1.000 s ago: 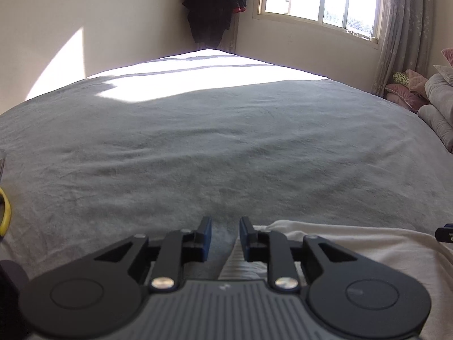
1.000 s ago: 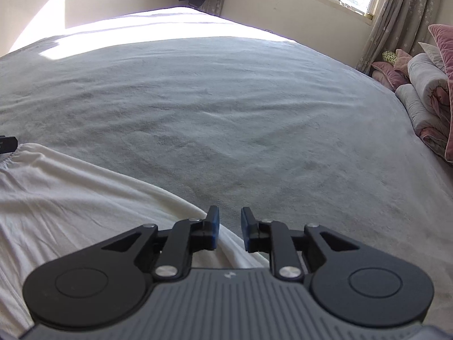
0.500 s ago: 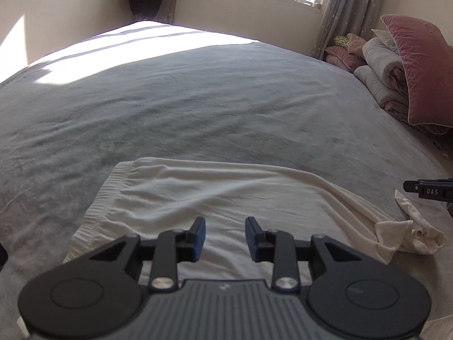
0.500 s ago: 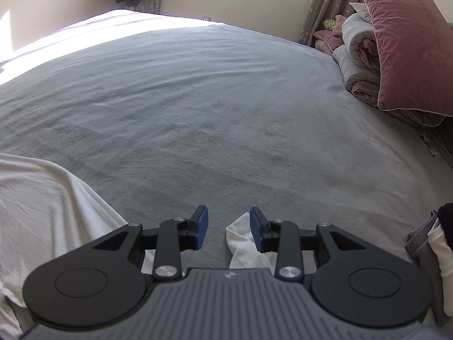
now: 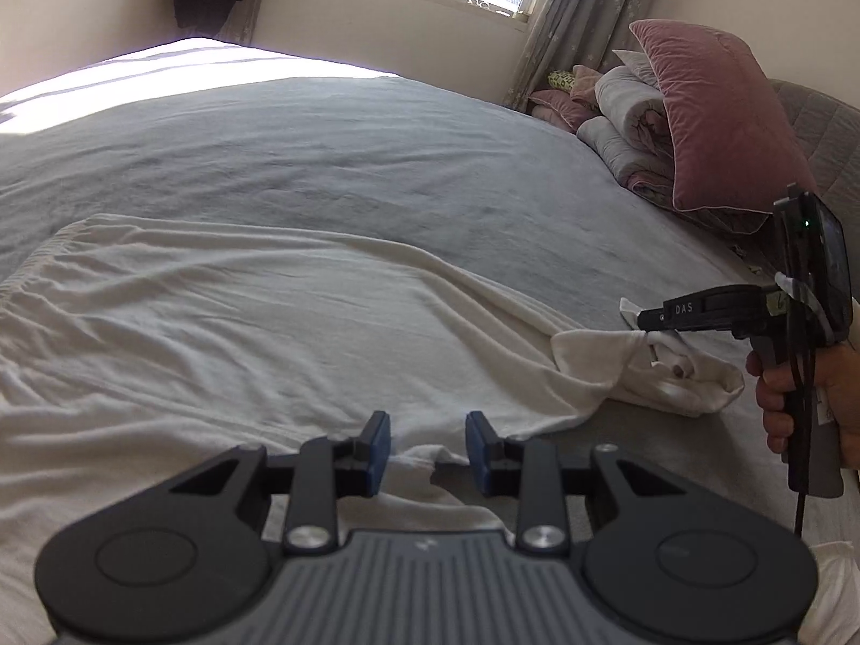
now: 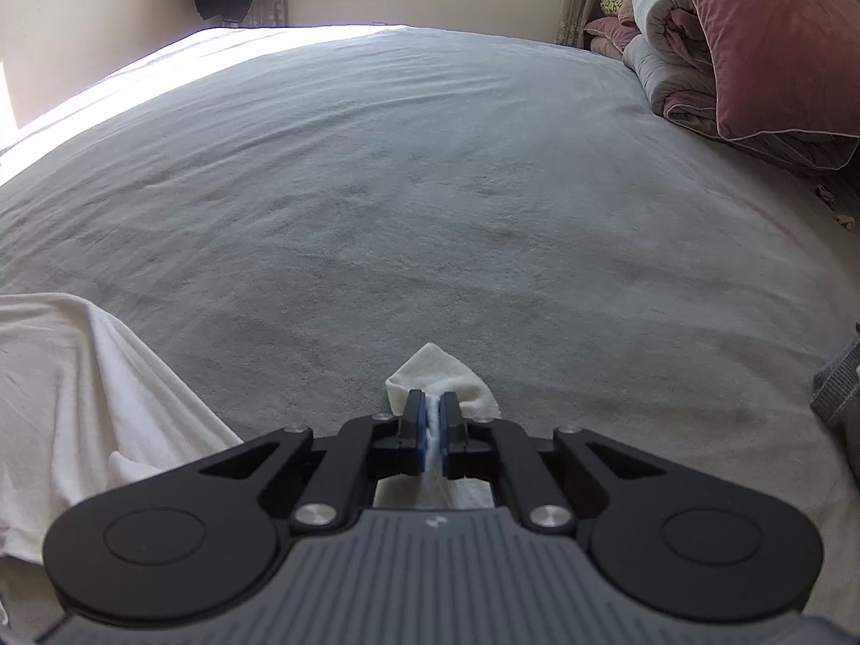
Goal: Fold clothes
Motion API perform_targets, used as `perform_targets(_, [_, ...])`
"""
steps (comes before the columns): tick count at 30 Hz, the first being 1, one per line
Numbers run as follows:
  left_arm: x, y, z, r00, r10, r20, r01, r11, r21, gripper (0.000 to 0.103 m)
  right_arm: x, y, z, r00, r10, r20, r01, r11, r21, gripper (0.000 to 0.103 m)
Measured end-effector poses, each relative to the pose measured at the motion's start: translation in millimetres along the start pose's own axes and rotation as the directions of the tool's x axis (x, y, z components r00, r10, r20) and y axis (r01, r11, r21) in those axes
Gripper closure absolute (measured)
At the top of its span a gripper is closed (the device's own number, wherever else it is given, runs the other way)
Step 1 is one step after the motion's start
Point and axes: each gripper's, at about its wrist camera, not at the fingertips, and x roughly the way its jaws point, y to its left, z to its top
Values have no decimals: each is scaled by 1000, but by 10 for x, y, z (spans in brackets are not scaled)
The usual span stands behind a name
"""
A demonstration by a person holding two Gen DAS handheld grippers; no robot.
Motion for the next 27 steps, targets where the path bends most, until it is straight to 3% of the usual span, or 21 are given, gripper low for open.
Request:
perform_targets(6, [57, 49, 7, 1000, -28, -3, 28, 999, -35, 72, -463, -460, -37, 994, 15, 105, -22, 997, 75, 98])
perform_targets(11, [50, 46, -9, 999, -39, -4, 39, 999, -36, 72, -770, -883, -281, 990, -10, 140, -12, 989, 151, 98])
perform_targets(17, [52, 76, 17, 998, -56, -23, 54, 996, -69, 72, -849, -1174, -692, 995, -86, 54, 73, 976, 206, 99])
perform_targets(23, [24, 87, 18, 996, -82, -37, 79, 994, -74, 72, -940, -1159, -970, 987, -150, -52, 158, 958, 239, 98])
perform_targets(24, [4, 74, 10, 996, -84, -37, 81, 995, -59, 72, -994, -1145, -978, 989, -141, -49, 149, 956, 254, 89])
perform_targets(27, [-62, 36, -13, 995, -96, -31, 95, 995, -28, 72, -1128, -1072, -939, 994, -104, -44, 112, 955, 275, 86])
